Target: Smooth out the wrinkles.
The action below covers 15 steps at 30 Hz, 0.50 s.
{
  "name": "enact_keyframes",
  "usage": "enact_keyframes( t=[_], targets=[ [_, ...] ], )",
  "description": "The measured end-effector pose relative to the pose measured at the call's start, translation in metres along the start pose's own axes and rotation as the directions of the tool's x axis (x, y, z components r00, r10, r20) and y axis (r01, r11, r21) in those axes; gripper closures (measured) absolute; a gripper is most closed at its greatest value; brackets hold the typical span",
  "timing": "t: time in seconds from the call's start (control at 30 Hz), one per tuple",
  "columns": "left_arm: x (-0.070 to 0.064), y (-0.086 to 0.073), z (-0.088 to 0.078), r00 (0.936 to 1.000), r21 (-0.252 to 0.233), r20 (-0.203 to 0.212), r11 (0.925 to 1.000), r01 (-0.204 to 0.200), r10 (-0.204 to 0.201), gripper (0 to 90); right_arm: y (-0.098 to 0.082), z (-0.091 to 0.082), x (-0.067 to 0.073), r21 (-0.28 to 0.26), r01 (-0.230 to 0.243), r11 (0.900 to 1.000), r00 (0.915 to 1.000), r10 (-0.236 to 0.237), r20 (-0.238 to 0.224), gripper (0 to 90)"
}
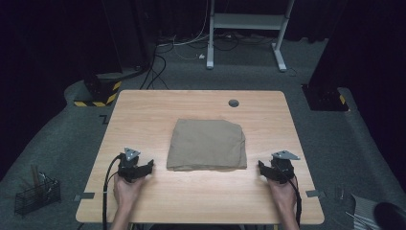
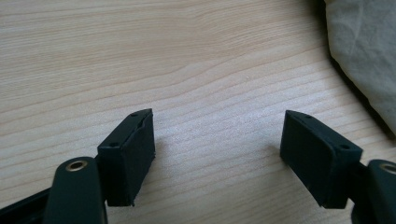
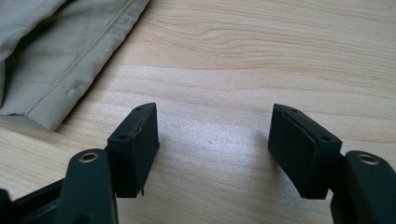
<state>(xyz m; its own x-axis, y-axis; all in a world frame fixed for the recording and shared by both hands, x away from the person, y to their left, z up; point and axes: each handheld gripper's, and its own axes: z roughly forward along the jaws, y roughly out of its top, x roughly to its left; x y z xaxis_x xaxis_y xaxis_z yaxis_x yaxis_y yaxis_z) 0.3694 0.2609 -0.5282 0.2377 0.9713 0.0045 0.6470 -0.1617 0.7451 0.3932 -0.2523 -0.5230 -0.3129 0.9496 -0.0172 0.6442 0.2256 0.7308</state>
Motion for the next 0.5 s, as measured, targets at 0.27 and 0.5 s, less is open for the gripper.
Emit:
enact_keyframes(
  t=[0.27, 0.5],
  targets=[
    [0.0000, -0.0001, 0.0001, 1.0000, 0.002, -0.006, 1.0000, 0.003, -0.003, 24.3, -0.0001, 0.0000, -0.0001, 0.000, -0.002, 1.000, 1.0000, 0.002, 0.001, 32.9],
    [-0.0001, -0.0001, 0.0001, 1.0000, 0.002, -0.004, 1.0000, 0.003, -0.003, 24.2, 0.0000, 0.0000, -0.0001, 0.000, -0.003, 1.000, 1.0000, 0.003, 0.000, 32.8]
  ],
)
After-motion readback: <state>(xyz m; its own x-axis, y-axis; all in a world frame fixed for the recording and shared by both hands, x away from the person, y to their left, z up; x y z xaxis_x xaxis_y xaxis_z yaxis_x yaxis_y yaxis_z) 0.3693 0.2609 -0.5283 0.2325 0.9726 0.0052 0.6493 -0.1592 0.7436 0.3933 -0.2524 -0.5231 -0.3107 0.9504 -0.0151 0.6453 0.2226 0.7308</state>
